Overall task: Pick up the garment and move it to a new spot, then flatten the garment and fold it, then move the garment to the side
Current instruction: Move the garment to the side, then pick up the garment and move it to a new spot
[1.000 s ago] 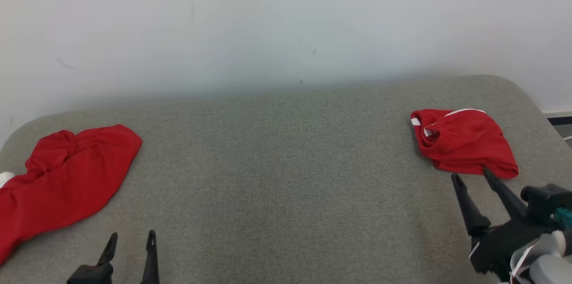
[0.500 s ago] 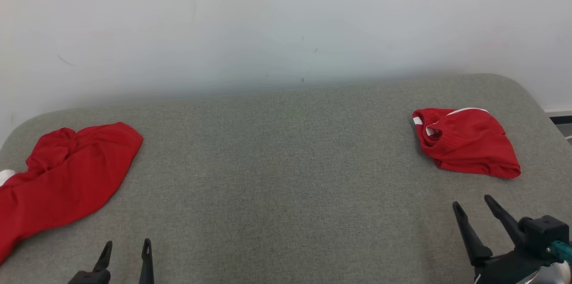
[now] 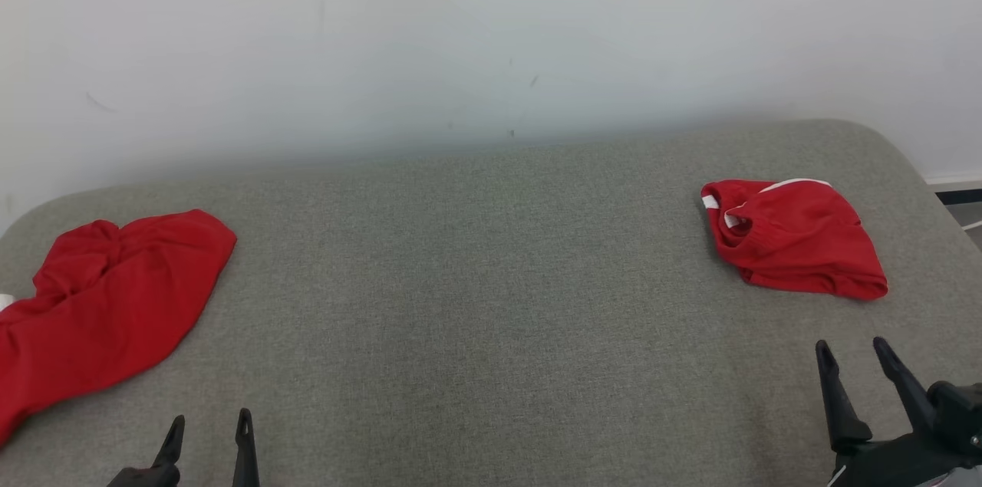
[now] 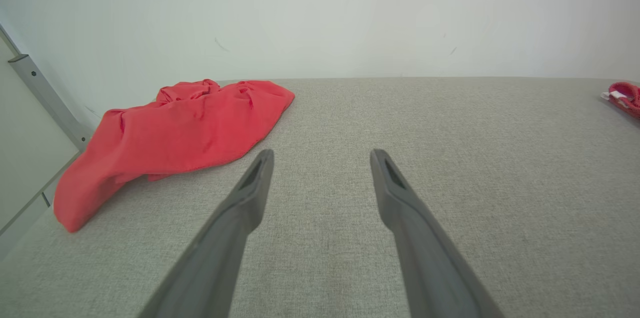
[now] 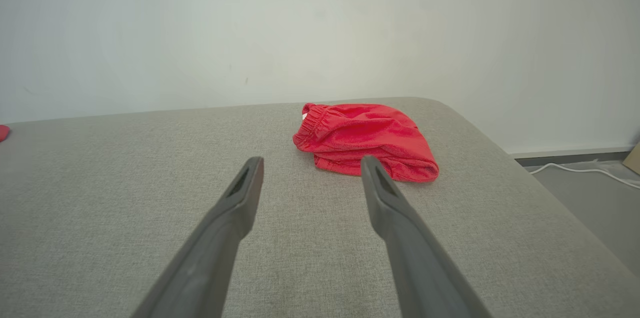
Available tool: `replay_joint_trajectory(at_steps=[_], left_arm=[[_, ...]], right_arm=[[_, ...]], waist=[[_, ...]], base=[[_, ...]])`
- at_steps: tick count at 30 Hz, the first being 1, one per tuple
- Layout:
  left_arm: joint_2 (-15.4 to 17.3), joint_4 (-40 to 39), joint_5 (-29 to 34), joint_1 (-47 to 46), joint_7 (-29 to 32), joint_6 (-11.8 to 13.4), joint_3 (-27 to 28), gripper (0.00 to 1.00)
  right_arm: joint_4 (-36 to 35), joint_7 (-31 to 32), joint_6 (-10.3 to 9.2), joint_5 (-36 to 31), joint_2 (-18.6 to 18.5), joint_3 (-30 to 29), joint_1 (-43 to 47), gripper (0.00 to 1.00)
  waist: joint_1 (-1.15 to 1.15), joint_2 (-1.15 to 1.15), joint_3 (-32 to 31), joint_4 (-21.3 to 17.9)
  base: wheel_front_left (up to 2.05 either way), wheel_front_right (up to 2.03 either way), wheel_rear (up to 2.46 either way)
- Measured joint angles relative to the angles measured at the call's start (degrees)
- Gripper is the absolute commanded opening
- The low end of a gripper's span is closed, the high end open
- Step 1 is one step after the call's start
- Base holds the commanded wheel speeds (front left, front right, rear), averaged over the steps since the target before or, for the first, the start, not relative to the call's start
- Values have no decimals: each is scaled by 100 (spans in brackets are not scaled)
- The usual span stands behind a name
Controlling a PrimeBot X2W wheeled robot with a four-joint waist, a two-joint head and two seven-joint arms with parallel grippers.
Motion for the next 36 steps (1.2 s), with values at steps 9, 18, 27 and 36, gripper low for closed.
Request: replay_joint_trajectory(at_steps=[9, 18, 27, 36], left_arm=[[-48, -26, 53, -3, 14, 0, -37, 100], [-79, -47, 125, -3, 57, 0, -70, 100], [-91, -88, 137, -3, 102, 0, -75, 100], [-101, -97, 186, -29, 154, 0, -160, 100]], right_arm=[[-114, -1, 0, -185, 211, -337, 174, 100], [-208, -1, 0, -412, 378, -488, 233, 100], [-328, 10, 0, -523, 430, -587, 313, 100], [-357, 62, 0, -568, 461, -699, 460, 100]], waist=[[0, 0, 14, 26], [0, 0, -1, 69], [0, 0, -10, 137], [0, 0, -5, 343]], base=[[0, 0, 0], [0, 0, 0], [0, 0, 0], [0, 0, 0]])
